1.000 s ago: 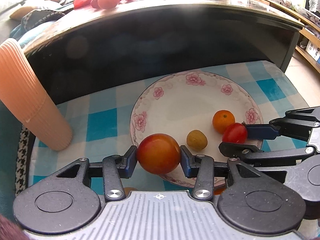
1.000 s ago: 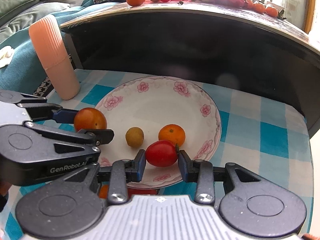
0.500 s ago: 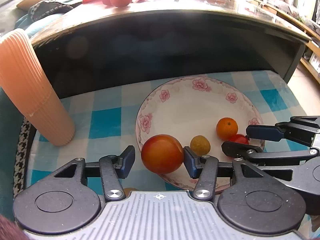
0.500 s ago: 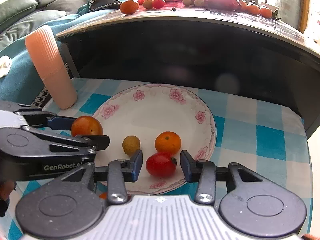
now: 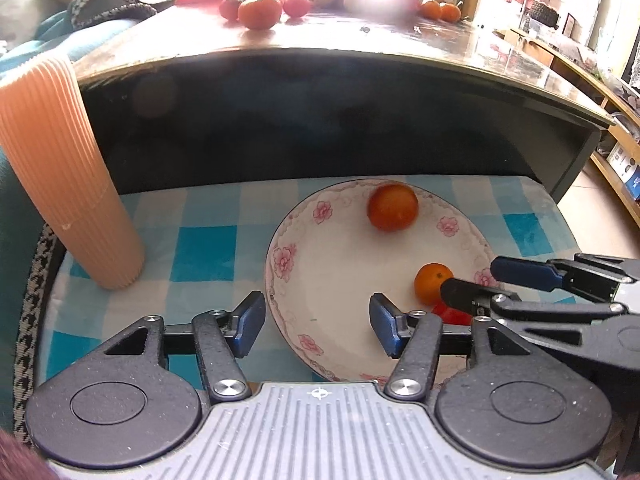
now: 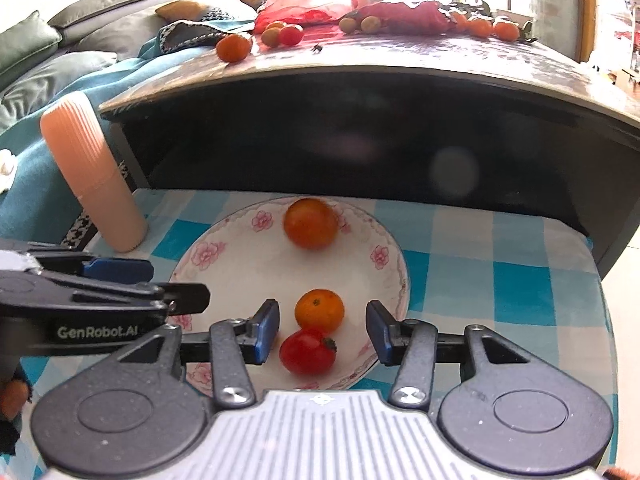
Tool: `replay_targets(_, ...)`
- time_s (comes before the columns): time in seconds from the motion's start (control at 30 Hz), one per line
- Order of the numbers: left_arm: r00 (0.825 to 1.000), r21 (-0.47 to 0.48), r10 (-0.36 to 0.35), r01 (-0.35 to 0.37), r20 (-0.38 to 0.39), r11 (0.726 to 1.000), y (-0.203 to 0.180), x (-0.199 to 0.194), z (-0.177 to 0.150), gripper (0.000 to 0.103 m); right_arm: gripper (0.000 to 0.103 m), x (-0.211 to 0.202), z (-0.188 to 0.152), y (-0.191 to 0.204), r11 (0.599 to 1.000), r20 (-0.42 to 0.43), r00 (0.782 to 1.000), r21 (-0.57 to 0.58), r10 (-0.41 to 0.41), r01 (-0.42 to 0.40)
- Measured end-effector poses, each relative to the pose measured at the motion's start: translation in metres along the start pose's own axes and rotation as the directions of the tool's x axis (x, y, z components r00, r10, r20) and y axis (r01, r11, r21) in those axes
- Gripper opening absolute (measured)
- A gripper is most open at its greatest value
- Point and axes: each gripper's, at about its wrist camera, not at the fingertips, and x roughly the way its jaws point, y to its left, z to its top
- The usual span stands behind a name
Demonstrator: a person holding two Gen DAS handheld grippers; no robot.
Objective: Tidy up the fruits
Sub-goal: 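Withdraw both open tools from the bowl toward the remaining fruits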
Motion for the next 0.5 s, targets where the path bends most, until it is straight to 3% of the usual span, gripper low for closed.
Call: replay_targets(0.5,1.000,0.040,0.018,-0.018,-0.002,0.999,-0.001,-0.022,-0.013,0.068,0.060,-0.019,-0.003,0.009,1.000,-0.008,1.000,0.017,-0.024,0.024)
